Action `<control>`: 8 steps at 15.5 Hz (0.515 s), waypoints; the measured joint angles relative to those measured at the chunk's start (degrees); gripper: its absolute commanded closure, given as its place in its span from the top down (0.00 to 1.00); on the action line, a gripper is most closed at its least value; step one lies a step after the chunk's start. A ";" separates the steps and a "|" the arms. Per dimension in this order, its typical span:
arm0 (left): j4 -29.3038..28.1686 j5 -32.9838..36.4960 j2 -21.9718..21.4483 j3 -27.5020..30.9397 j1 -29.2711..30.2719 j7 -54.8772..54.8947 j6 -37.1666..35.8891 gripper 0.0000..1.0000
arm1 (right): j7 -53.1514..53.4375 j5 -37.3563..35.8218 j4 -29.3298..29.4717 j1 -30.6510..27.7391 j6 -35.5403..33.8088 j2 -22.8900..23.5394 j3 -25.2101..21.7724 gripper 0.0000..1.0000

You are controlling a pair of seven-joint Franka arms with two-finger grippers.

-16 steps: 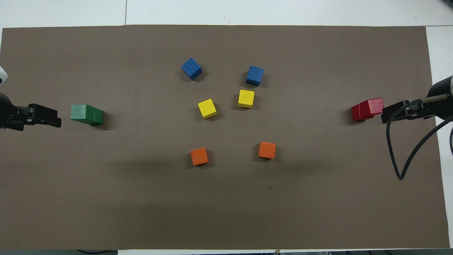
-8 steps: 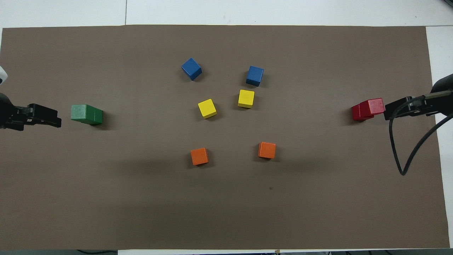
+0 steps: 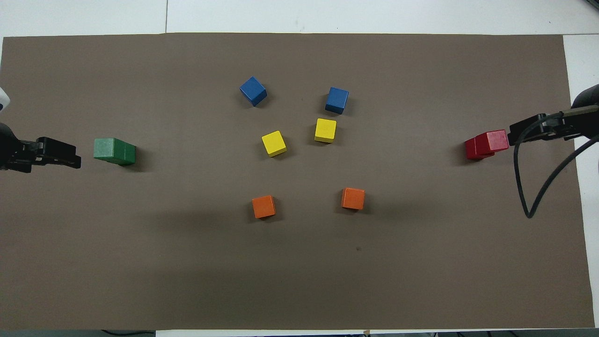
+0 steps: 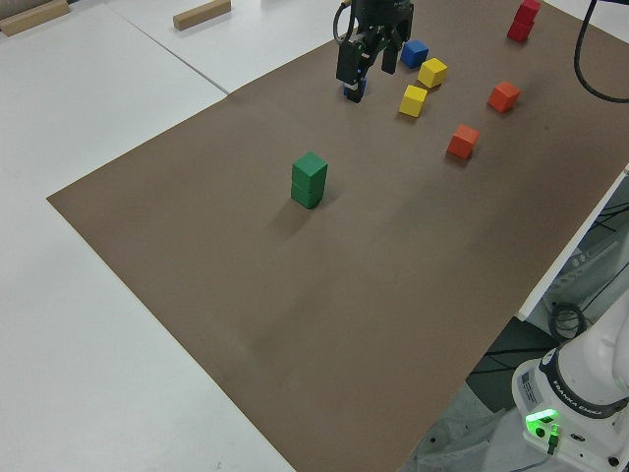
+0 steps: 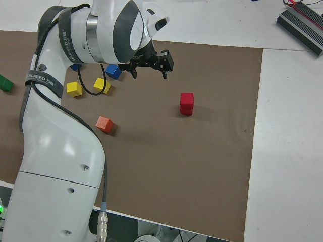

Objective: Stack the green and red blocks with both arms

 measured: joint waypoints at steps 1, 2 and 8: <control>0.00 0.00 0.00 0.00 0.00 0.00 0.00 1.00 | 0.00 0.00 0.00 0.00 0.03 -0.06 0.00 1.00; 0.00 0.00 0.00 0.00 0.00 0.00 0.00 1.00 | 0.00 0.00 0.00 0.00 0.03 -0.14 0.00 1.00; 0.00 0.00 0.00 0.00 0.00 0.00 0.00 1.00 | 0.00 -0.02 0.00 0.00 0.03 -0.31 0.00 1.00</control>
